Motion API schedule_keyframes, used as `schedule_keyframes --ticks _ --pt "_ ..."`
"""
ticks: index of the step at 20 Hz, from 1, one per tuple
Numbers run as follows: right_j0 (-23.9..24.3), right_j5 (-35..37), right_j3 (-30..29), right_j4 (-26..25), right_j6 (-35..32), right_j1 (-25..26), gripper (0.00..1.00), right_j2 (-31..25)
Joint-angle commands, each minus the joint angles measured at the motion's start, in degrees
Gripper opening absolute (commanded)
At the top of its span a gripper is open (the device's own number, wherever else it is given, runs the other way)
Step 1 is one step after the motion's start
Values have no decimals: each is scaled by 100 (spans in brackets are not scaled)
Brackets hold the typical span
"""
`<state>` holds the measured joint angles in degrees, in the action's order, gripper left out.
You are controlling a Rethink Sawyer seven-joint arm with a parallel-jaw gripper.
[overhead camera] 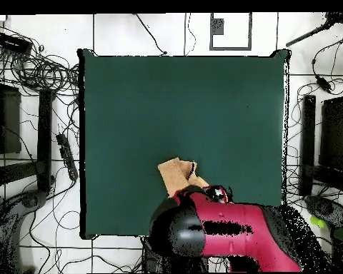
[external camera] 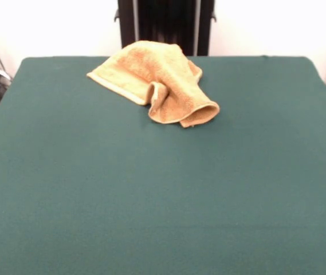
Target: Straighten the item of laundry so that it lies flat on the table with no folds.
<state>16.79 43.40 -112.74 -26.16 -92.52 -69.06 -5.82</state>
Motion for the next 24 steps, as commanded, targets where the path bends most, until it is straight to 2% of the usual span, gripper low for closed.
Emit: schedule_keyframes --ticks 1,5,8,12,16,20,22,24 --pt "-921 -467 765 -577 -3133 1517 100 662" --pt "-1275 -463 1023 -641 -3245 1872 100 996" --pt "-1259 -1012 1067 -519 -3142 2166 100 1006" --pt "-1303 -1863 1201 -671 -3278 2782 100 1151" --pt "-986 -2496 1126 -413 -2912 3181 100 907" --pt "-846 -2756 1180 -335 -2692 3428 100 860" --pt "-582 -2743 1093 -224 -2417 3382 100 624" --pt "-117 -2678 946 -113 -2016 3326 100 151"
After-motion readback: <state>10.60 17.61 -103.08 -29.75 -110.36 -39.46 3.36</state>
